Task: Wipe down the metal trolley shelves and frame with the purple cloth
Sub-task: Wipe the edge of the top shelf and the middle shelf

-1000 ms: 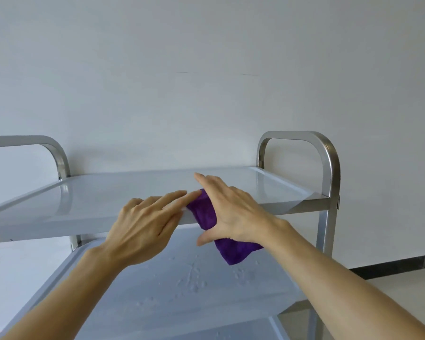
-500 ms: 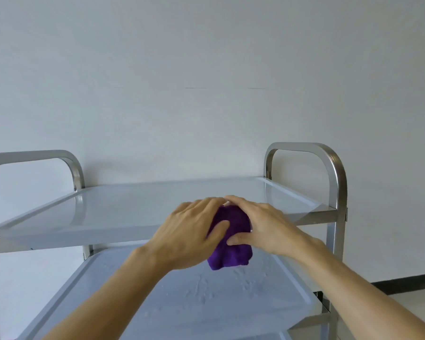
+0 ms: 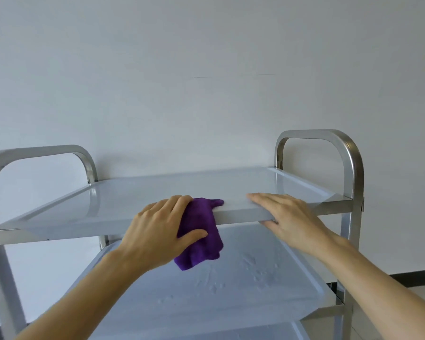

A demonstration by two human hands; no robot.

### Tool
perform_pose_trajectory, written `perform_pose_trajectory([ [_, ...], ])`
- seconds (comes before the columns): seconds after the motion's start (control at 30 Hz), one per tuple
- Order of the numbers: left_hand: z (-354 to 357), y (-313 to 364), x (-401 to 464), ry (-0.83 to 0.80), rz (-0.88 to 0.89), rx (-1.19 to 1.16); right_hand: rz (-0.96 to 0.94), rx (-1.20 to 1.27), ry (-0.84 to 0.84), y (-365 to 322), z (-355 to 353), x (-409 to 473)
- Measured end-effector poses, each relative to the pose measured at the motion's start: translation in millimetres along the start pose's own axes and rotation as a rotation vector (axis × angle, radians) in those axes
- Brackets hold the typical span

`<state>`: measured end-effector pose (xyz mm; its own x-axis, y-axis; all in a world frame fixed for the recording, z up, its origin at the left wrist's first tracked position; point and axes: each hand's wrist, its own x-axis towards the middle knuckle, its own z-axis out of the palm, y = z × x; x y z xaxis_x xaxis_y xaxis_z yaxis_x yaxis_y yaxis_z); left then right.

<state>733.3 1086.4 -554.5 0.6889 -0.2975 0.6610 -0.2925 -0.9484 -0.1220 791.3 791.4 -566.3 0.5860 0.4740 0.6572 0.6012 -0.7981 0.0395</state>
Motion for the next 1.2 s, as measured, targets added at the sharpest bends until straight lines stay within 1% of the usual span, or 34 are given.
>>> perform_pose_trajectory([
  [0.1, -4, -25, -13, 0.026, -0.01, 0.043, -0.071, -0.044, 0.12, 0, 4, -2],
  [0.17, -6, -36, -21, 0.062, -0.017, 0.077, -0.1, -0.071, 0.152, 2, 5, -2],
  [0.43, -12, -51, -33, 0.055, -0.011, 0.087, -0.077, -0.059, 0.139, 17, -1, -11],
  [0.57, -20, -55, -45, 0.04, -0.012, 0.046, 0.025, -0.066, 0.13, 15, -5, -18],
  [0.63, -23, -45, -46, 0.027, -0.031, 0.004, 0.056, -0.105, 0.137, 0, -8, -13],
  [0.73, -25, -27, -43, -0.017, -0.111, -0.002, -0.032, -0.18, 0.139, -45, -1, 5],
  [0.8, -24, -18, -39, 0.003, -0.148, 0.054, -0.074, -0.197, 0.077, -79, 8, 24],
  [0.87, -23, -10, -31, 0.048, -0.183, 0.089, -0.077, -0.202, -0.005, -107, 20, 47],
  [0.93, -18, 0, -23, 0.064, -0.217, 0.087, -0.075, -0.194, -0.031, -125, 30, 65],
  [1.0, -13, 7, -18, 0.101, -0.225, 0.088, -0.04, -0.182, -0.016, -131, 36, 70],
  [1.07, -9, 4, -21, 0.156, -0.194, 0.127, -0.032, -0.177, 0.027, -128, 39, 65],
  [1.13, -11, -13, -30, 0.166, -0.176, 0.142, -0.047, -0.188, 0.045, -123, 42, 60],
  [1.2, -18, -45, -44, 0.188, -0.22, 0.141, -0.039, -0.218, 0.041, -122, 43, 62],
])
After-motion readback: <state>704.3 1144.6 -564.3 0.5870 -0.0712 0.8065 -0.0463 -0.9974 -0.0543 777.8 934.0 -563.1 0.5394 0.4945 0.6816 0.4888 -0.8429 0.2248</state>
